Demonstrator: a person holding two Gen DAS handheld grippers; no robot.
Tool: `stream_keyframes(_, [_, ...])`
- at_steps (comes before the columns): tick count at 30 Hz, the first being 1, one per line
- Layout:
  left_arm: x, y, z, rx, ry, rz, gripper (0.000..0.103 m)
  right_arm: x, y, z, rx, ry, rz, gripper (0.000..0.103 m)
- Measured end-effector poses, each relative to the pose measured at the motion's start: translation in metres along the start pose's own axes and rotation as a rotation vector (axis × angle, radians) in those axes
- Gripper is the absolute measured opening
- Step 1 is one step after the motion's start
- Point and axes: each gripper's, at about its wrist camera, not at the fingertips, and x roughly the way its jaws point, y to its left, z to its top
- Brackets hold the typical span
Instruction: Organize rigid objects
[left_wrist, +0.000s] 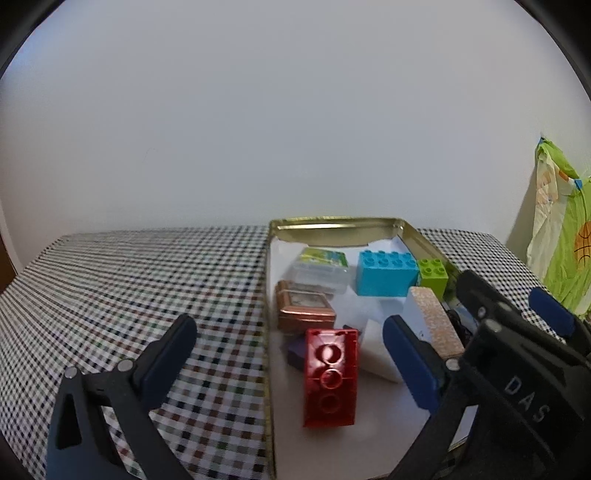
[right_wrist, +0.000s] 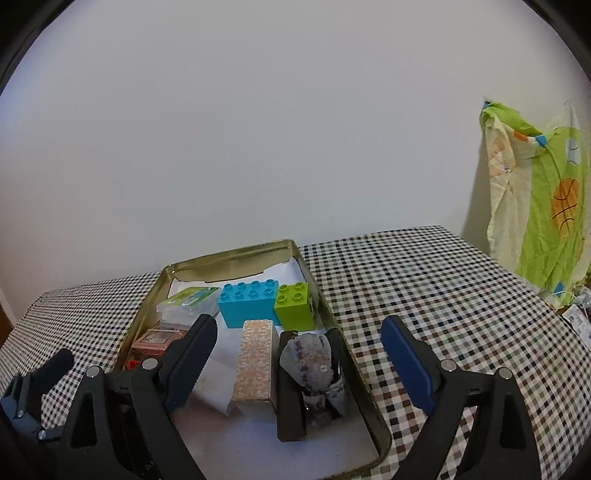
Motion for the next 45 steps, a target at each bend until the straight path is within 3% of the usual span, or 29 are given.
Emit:
stream_keyframes(8, [-0.019, 0.002, -0.003, 0.049, -0.098, 0.041, 0.102, -0.017, 0.002, -0.005, 0.019, -0.038, -0.019, 0.093])
stream_keyframes(18, [-0.032, 0.022, -0.005, 0.027, -0.134, 0.057, 0.102, -0.027, 0.002, -0.01, 0.053, -0.077, -0.049, 0.093])
stream_keyframes(25, [-0.041, 0.042, -0.007, -0.034, -0.168, 0.036, 0.102, -0.03, 0.011, -0.015, 0.001, -0.086, -0.082, 0.093])
stream_keyframes(33, [-0.051, 0.041, -0.01, 0.001, -0.205, 0.015, 0.102, -0.058, 0.025, -0.025, -0.024, -0.188, -0.121, 0.093])
stream_keyframes(45, [-0.067, 0.051, -0.015, 0.001, -0.22, -0.015, 0.102, -0.066, 0.027, -0.029, -0.028, -0.189, -0.133, 0.096])
